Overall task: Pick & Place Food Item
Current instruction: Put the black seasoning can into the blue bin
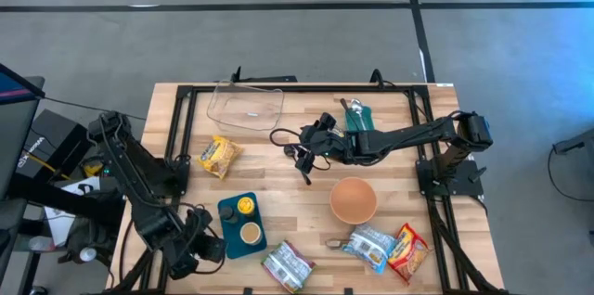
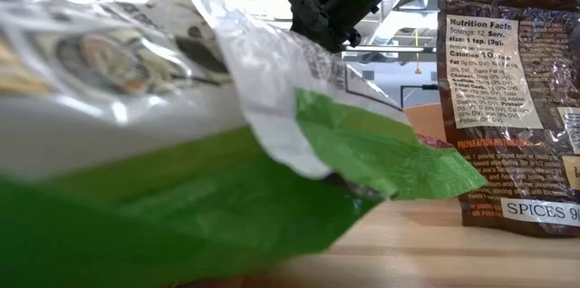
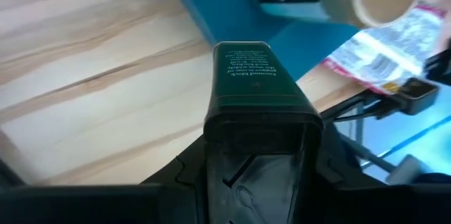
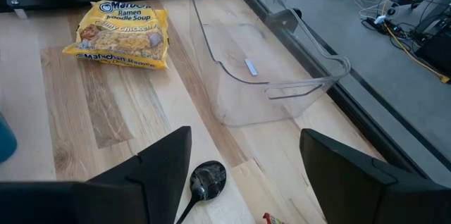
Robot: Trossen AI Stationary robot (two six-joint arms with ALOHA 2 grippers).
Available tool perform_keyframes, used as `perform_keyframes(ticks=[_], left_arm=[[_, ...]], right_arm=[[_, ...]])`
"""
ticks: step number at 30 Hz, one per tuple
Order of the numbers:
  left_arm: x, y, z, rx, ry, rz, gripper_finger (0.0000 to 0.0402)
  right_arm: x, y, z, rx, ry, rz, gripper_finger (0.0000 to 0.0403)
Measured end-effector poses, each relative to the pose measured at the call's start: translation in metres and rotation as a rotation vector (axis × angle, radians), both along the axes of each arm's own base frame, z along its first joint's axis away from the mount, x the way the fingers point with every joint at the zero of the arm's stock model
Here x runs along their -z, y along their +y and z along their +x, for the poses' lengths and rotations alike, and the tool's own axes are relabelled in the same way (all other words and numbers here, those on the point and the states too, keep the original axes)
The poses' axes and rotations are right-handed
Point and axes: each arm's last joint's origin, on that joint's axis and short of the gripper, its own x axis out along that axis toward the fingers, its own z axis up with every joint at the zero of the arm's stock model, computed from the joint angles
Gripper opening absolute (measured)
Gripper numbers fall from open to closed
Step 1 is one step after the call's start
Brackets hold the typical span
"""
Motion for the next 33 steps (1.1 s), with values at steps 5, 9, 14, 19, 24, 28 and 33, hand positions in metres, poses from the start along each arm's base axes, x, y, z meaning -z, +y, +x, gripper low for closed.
perform_keyframes(ticks=[5,9,14,19,24,28,33], left_arm=[[-0.007,0.006,0.001,-0.029,-0.051,0.003,0.0121],[-0.007,0.013,0.010,-0.065,-0.056,0.011,0.0123],[-0.007,0.025,0.024,-0.100,-0.063,0.024,0.0116],[-0.007,0.031,0.031,-0.116,-0.016,-0.007,0.0125],[-0.007,0.037,0.037,-0.152,-0.009,-0.021,0.0116],[-0.007,0.041,0.043,-0.178,-0.008,-0.032,0.0115],[-0.006,0.046,0.046,-0.192,0.026,-0.042,0.0124]], right_arm=[[0.000,0.000,0.000,0.000,0.000,0.000,0.0260],[0.000,0.000,0.000,0.000,0.000,0.000,0.0260],[0.000,0.000,0.000,0.000,0.000,0.000,0.0260],[0.000,0.000,0.000,0.000,0.000,0.000,0.0260],[0.000,0.000,0.000,0.000,0.000,0.000,0.0260],[0.000,0.000,0.000,0.000,0.001,0.000,0.0260],[0.001,0.000,0.000,0.000,0.003,0.000,0.0260]])
